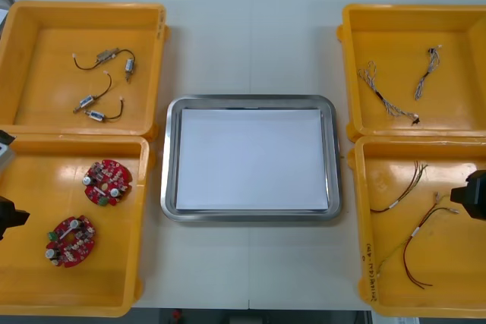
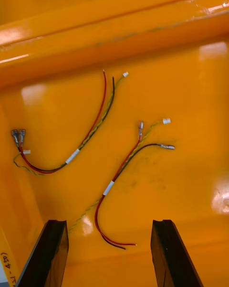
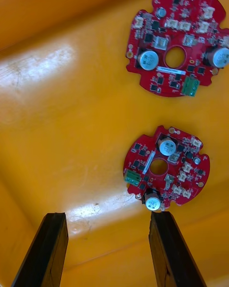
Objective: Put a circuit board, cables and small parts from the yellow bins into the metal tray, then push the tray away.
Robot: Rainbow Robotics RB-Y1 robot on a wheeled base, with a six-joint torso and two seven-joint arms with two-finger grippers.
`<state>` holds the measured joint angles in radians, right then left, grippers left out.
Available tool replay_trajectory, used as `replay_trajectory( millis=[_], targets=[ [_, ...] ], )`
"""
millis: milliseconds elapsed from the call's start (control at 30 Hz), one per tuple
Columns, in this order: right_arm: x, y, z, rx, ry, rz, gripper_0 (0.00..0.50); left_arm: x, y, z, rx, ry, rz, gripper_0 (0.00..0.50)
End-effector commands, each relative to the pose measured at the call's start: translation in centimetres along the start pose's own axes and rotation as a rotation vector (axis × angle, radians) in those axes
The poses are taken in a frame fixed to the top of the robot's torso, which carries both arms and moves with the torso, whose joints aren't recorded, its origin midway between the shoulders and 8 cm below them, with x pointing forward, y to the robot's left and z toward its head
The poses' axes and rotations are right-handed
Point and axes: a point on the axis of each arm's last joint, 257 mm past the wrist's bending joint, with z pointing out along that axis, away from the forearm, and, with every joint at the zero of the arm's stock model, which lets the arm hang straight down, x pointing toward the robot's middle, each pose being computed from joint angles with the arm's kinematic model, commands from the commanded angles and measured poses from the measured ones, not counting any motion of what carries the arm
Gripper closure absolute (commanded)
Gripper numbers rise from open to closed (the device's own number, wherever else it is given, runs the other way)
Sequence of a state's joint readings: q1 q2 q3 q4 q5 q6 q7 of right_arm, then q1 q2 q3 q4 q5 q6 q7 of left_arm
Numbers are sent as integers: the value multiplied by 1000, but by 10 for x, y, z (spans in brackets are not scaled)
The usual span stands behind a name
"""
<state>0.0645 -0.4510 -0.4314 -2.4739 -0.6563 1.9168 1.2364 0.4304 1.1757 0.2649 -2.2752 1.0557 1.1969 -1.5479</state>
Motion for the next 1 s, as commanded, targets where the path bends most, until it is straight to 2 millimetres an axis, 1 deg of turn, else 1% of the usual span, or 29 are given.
replay_trajectory(
  millis=[33,100,233,333,467,533,667,833,1000],
  targets=[
    [25,2,4,12,34,68,0,13,-13,-2,30,20,221,0],
    [31,4,6,7,46,113,0,15,-15,-1,37,17,242,0],
    [43,19,14,-14,77,216,0,23,-22,1,62,19,284,0],
    [48,30,18,-27,95,289,0,27,-31,6,87,22,298,0],
    [54,39,23,-30,115,355,0,29,-43,13,114,10,313,0],
    [60,41,27,-19,137,400,0,33,-50,16,131,12,319,0],
    [70,41,38,-1,180,450,0,42,-57,21,148,34,335,0],
    [79,34,48,25,219,470,0,47,-58,27,159,50,335,0],
    [81,28,52,45,225,469,0,48,-55,38,160,48,329,0]
  ],
)
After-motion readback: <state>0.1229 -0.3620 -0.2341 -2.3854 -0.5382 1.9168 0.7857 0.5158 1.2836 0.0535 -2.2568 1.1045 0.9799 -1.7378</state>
